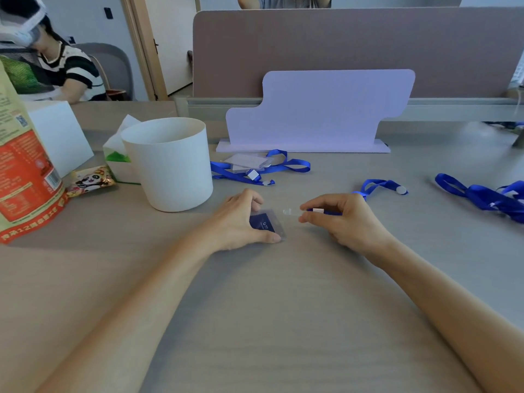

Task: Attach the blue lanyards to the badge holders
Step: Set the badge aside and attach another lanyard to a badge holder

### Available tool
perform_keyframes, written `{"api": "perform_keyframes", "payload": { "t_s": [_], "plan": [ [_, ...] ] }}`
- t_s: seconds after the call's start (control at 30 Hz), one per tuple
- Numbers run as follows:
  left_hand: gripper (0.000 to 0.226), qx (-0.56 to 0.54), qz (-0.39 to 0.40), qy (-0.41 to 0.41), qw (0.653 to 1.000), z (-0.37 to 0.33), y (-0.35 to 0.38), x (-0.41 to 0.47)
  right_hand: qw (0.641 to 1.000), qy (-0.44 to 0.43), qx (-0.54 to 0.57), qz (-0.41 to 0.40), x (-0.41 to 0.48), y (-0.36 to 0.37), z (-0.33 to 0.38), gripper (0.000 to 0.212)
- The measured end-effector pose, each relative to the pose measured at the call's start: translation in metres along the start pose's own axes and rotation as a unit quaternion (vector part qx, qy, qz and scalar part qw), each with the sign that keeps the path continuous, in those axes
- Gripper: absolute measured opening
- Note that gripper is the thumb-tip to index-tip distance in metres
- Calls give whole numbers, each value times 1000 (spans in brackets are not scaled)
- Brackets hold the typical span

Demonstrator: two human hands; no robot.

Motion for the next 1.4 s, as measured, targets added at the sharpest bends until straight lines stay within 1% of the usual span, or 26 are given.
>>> {"api": "perform_keyframes", "payload": {
  "t_s": [0.07, 0.17, 0.23, 0.33, 0.43, 0.6, 0.7, 0.87, 1.0, 1.13, 1.23, 1.4],
  "plan": [
    [76, -25, 11, -2, 1000, 0, 0, 0, 1000, -4, -12, -8, 1, 0, -2, 11],
    [71, -61, -1, 9, 998, 0, -1, 1, 1000, -3, -27, -10, 0, 1, -4, 9],
    [66, -66, -13, 19, 998, 0, -1, 1, 999, -5, -38, -7, 0, 2, -5, 8],
    [67, -73, -20, 33, 997, -2, 1, 2, 999, 0, -46, 0, 1, 1, -6, 9],
    [67, -98, -33, 55, 993, -5, -1, 2, 999, 2, -46, 15, 1, 2, -6, 10],
    [56, -132, -47, 98, 985, -11, -7, -2, 999, -3, -49, 13, 1, 3, -6, 11],
    [58, -135, -47, 103, 984, -13, -8, -3, 999, 11, -29, 11, 0, 2, -4, 11],
    [55, -146, -44, 110, 982, -15, -8, -4, 997, 49, 58, 27, -3, 0, 3, 10],
    [53, -152, -41, 108, 982, -14, -9, -4, 994, 55, 86, 28, -3, 0, 4, 11],
    [51, -165, -35, 116, 979, -16, -8, -6, 990, 53, 113, 67, -5, 2, 6, 11],
    [42, -162, -26, 111, 980, -18, -9, -6, 990, 45, 114, 72, -6, 1, 6, 12],
    [25, -164, -14, 111, 980, -19, -12, -7, 992, 32, 112, 43, -6, 2, 6, 11]
  ]
}}
Point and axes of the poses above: each hand's wrist, its own x-axis towards the middle knuckle, its own y-axis out of the palm, z = x × y, the point moved 2 cm from there along x, towards the middle knuckle, and after that the axes turned 1 degree about x, right-handed, at the moved point
